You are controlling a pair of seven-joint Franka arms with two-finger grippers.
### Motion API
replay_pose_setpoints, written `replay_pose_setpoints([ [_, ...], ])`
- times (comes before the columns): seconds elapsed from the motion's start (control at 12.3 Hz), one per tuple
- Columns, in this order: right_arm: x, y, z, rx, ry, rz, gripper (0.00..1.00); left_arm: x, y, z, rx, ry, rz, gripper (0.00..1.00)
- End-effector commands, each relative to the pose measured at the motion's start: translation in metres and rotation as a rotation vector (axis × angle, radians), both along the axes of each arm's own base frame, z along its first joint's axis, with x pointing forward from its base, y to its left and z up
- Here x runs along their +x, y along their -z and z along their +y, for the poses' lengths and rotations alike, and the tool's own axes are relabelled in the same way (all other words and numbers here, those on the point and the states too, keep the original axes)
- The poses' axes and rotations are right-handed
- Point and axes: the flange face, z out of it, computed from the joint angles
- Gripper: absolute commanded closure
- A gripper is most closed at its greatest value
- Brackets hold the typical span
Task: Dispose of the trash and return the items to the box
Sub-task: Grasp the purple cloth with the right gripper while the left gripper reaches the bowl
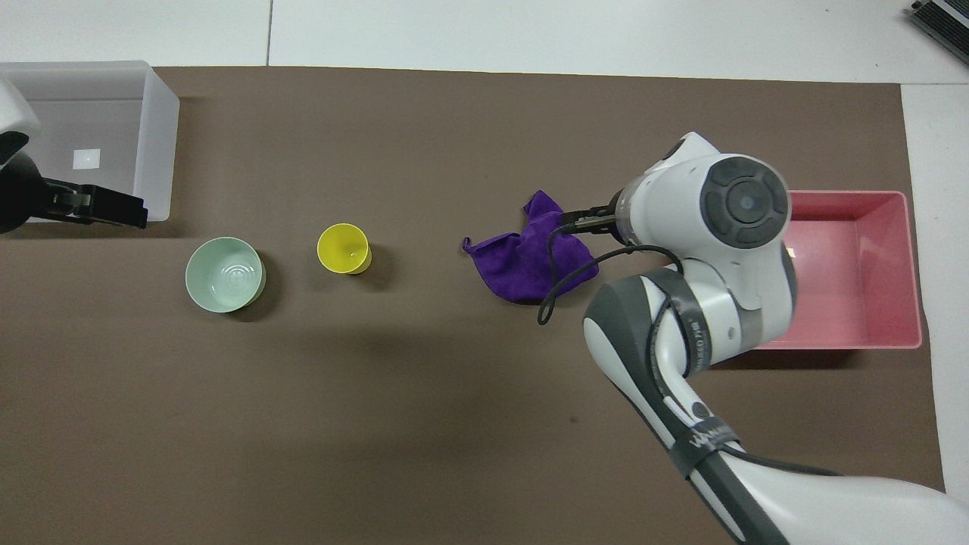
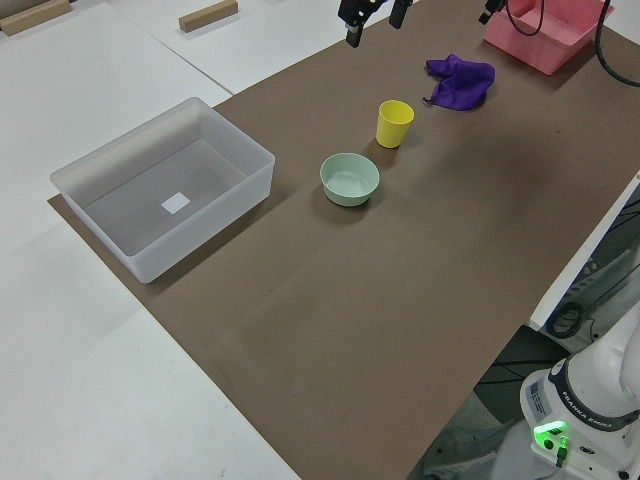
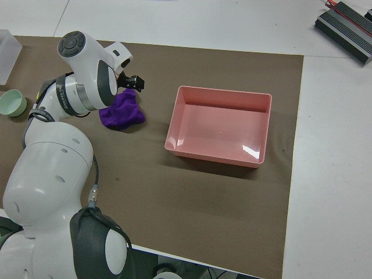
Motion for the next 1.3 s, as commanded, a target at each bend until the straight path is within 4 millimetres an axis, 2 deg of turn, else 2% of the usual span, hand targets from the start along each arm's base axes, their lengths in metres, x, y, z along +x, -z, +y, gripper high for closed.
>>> replay_pose_setpoints([
  [0.0, 0.007, 0.031, 0.023, 0.036, -0.015, -0.011, 0.0, -0.003, 0.015, 0.004, 0.002, -0.01, -0.033, 0.0],
  [0.08, 0.006, 0.053, 0.037, 0.039, -0.035, -0.006, 0.0, -0.003, 0.02, 0.005, 0.003, -0.012, -0.029, 0.0],
  [0.16, 0.003, 0.067, 0.043, 0.035, -0.057, 0.006, 0.0, -0.003, 0.031, 0.005, 0.003, -0.011, -0.027, 0.0],
  [0.32, -0.004, 0.078, 0.057, 0.027, -0.09, 0.018, 0.0, -0.005, 0.046, 0.005, 0.003, -0.014, -0.03, 0.0],
  [0.57, -0.013, 0.103, 0.049, -0.004, -0.176, 0.033, 0.0, -0.007, 0.068, -0.006, 0.003, -0.005, -0.013, 0.0],
  [0.65, -0.014, 0.106, 0.042, -0.012, -0.193, 0.041, 0.28, -0.008, 0.083, -0.004, 0.003, -0.008, -0.015, 0.0],
  [0.73, -0.018, 0.111, 0.039, -0.019, -0.198, 0.055, 0.71, -0.009, 0.096, -0.002, 0.003, -0.012, -0.022, 0.0],
  [0.81, -0.019, 0.111, 0.036, -0.022, -0.195, 0.066, 1.0, -0.011, 0.112, 0.004, 0.004, -0.021, -0.012, 0.0],
  [1.05, -0.02, 0.11, 0.034, -0.032, -0.178, 0.106, 1.0, -0.019, 0.156, 0.021, 0.001, -0.097, 0.0, 0.0],
  [1.14, -0.02, 0.104, 0.033, -0.032, -0.154, 0.117, 1.0, -0.023, 0.174, 0.024, -0.001, -0.118, -0.003, 0.0],
  [1.22, -0.02, 0.089, 0.031, -0.023, -0.117, 0.114, 1.0, -0.027, 0.19, 0.035, -0.003, -0.148, -0.013, 0.0],
])
